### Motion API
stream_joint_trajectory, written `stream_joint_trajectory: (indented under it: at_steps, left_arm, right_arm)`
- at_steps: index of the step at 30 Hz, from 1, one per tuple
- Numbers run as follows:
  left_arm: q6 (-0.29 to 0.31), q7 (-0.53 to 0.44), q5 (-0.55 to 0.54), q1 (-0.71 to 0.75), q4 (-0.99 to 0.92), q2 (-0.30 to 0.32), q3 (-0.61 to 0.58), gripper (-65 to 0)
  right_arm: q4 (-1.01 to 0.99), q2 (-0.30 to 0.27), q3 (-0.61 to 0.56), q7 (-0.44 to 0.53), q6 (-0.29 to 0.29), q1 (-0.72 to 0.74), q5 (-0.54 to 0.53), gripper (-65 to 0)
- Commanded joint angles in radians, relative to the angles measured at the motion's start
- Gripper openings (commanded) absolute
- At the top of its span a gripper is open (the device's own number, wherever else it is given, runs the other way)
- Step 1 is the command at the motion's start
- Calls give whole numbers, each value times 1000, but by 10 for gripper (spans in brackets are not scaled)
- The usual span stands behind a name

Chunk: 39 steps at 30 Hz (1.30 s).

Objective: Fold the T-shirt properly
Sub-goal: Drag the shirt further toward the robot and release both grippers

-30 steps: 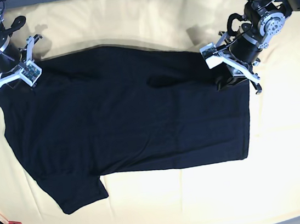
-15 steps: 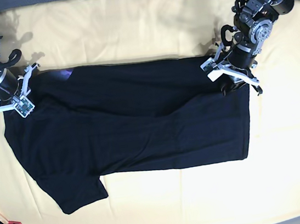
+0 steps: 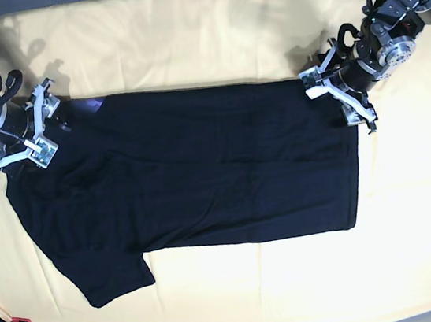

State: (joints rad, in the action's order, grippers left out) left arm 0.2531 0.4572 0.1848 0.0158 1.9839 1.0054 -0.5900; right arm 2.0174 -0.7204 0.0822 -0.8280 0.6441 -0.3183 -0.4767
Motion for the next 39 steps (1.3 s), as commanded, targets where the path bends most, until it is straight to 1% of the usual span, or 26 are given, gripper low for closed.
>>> stream_joint_trajectory:
  at_steps: [1,2,3,4,7,9,11,13,15,18,20,22,25,26,27,28,29,30,31,32,33,34,35,37,39]
  left_arm:
    - [45,-4,-32,-7,28,35,9,-230]
    - [95,-4,-56,-1,38,52,9,-230]
    - [121,-6,-64,9,41,66,9,-230]
    - [133,-8,-63,21,41,74,9,-230]
    - [132,-8,-34,48,37,77,9,-230]
    - [124,-26,3,54,37,76,9,-230]
    - [94,-41,35,53,32,75,9,-230]
    - [43,-66,79,53,14,75,9,-230]
    - [-5,-76,116,53,-19,72,9,-230]
    - [-11,-99,147,53,-74,72,9,-230]
    - [-11,-148,178,53,-109,72,9,-230]
    - [-11,-186,185,53,-130,71,9,-230]
    - [-16,-195,194,53,-135,59,9,-239]
    - [-16,-195,204,53,-135,55,9,-260]
    - [-19,-195,205,53,-135,51,9,-298]
    - [-23,-195,206,51,-135,47,9,-356]
    - [-27,-192,205,50,-135,44,9,-427]
    - [-43,-191,204,50,-134,41,9,-511]
    - [-61,-192,203,50,-133,41,9,-594]
    - [-79,-192,203,50,-131,41,9,-650]
    - [-96,-190,203,50,-127,42,9,-650]
    - [-110,-184,203,50,-121,42,9,-650]
    - [-117,-176,203,50,-113,42,9,-650]
    - [-116,-160,203,50,-93,43,9,-650]
    - [-114,-153,203,51,-80,48,9,-650]
  right_arm:
    - [16,-27,10,-13,6,7,-23,-170]
    - [16,-34,10,-30,16,-1,-32,-170]
    - [16,-40,10,-38,23,-16,-32,-170]
    - [16,-45,10,-39,29,-38,-31,-170]
    - [14,-47,10,-35,49,-106,-13,-170]
    - [9,-47,10,-20,54,-136,-12,-170]
    - [9,-47,10,17,48,-150,39,-171]
    - [9,-47,10,68,6,-155,126,-171]
    - [9,-47,10,89,-29,-155,171,-171]
    - [9,-47,10,104,-31,-155,171,-171]
    - [8,-47,10,114,-36,-152,171,-171]
    - [8,-46,10,129,-49,-153,171,-180]
    - [-31,-45,10,143,-65,-152,172,-269]
    - [-56,-45,10,155,-62,-152,172,-288]
    - [-83,-45,10,165,-59,-152,172,-293]
    - [-111,-45,10,176,-57,-149,172,-294]
    - [-138,-45,10,182,-56,-145,172,-316]
    - [-159,-45,10,180,-56,-136,172,-369]
    - [-175,-45,10,176,-56,-129,178,-444]
    - [-181,-45,10,173,-57,-125,198,-526]
    - [-181,-45,10,170,-62,-124,218,-605]
    - [-180,-45,10,169,-71,-124,229,-650]
    - [-179,-45,10,170,-80,-124,235,-650]
    - [-178,-45,10,168,-79,-125,243,-650]
    - [-178,-45,10,132,-79,-125,243,-650]
